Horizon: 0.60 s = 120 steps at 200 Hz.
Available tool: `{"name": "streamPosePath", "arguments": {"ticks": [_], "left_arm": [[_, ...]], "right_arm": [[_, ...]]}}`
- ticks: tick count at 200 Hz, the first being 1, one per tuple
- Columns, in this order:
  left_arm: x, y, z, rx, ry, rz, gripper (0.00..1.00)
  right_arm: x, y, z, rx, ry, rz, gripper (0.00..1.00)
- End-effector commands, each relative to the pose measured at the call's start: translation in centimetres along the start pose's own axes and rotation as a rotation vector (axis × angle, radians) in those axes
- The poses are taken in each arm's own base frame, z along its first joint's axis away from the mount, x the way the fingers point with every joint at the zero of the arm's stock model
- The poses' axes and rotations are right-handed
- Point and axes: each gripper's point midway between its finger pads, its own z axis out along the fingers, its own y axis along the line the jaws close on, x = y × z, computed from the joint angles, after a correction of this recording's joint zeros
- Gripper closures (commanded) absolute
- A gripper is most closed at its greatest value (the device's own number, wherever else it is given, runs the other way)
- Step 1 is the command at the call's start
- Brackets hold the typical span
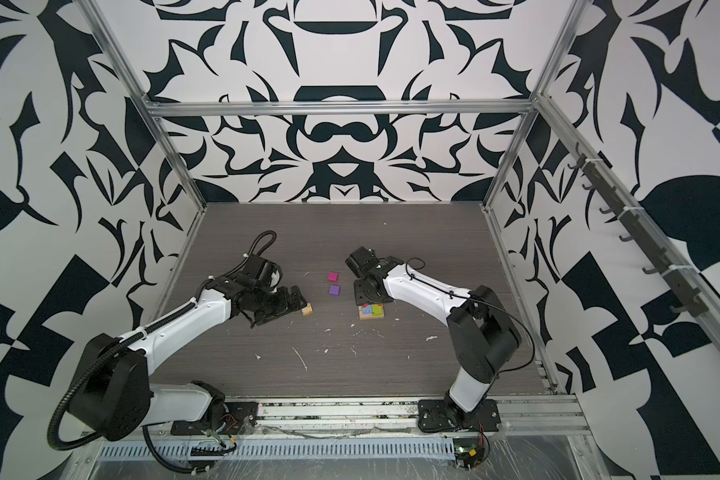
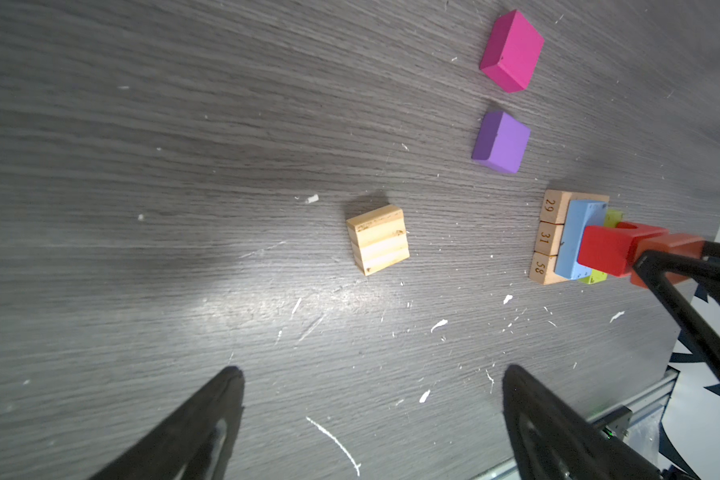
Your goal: Build the wood block tower
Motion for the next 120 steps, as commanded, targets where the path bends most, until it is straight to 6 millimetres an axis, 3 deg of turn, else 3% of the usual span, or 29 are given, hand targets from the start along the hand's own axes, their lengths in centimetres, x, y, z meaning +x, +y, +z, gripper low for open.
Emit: {"name": "streamPosePath", "arguments": {"ticks": [1, 120], "left_arm": [[0.67, 0.60, 0.36, -0.013, 0.022, -0.009, 0.00], [0.73, 0.64, 0.43, -0.014, 0.025, -0.011, 0.00]], "right_arm": [[-0.33, -0.41, 0.03, 0.014, -0.017, -0.001, 0.40], [-0.04, -0.50, 0.33, 0.019, -0.009, 0.002, 0.36]]}}
